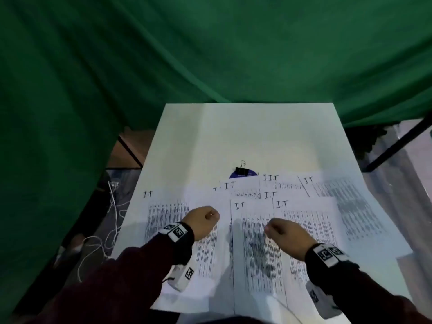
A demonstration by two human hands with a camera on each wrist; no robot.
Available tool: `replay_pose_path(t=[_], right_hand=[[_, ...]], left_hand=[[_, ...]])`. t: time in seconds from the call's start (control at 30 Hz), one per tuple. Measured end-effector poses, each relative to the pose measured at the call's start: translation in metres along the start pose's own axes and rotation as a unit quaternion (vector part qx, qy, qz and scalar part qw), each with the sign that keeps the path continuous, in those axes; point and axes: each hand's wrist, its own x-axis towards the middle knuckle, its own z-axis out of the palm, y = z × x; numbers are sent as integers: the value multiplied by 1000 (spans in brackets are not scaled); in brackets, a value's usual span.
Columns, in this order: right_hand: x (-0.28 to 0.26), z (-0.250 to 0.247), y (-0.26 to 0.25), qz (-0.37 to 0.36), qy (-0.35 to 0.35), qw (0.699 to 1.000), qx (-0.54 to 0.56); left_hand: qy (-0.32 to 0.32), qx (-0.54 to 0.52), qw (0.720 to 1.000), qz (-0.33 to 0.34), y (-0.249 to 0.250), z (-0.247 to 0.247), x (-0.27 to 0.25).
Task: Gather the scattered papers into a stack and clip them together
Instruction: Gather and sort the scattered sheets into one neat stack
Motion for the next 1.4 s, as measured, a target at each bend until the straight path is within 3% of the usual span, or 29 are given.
replay_pose_path(t=[0.17, 0.3, 0.4, 0.53, 0.67, 0.93, 1.07, 1.17, 1.23, 1.33, 1.4], right_hand=[[32, 6, 6, -16, -5, 999, -32], [58, 18, 17, 43, -4, 993, -106], [61, 35, 17, 89, -46, 981, -165], [57, 46, 16, 93, -50, 979, -173], [54, 38, 24, 89, -16, 993, -80], [35, 20, 40, 74, -3, 997, 10], [24, 17, 51, 99, 80, 987, 100], [15, 12, 71, 165, 188, 965, 77], [6, 10, 93, 253, 228, 940, 2], [-9, 13, 130, 393, 186, 897, -81], [-16, 18, 147, 412, 171, 889, -104]], left_hand=[[-25, 17, 997, -64, -18, 12, 19], [-69, -35, 992, -96, -11, 49, 36], [-26, -61, 992, -107, 8, 87, 44], [23, -79, 988, -130, 31, 114, 45], [54, -99, 987, -118, 25, 96, 35], [157, -187, 963, -113, -22, 6, -4], [199, -248, 941, -115, -38, -22, -18], [190, -263, 939, -111, -46, -26, -22], [172, -246, 947, -113, -48, -23, -21], [146, -222, 956, -122, -53, -12, -14], [128, -213, 961, -117, -48, -7, -13]])
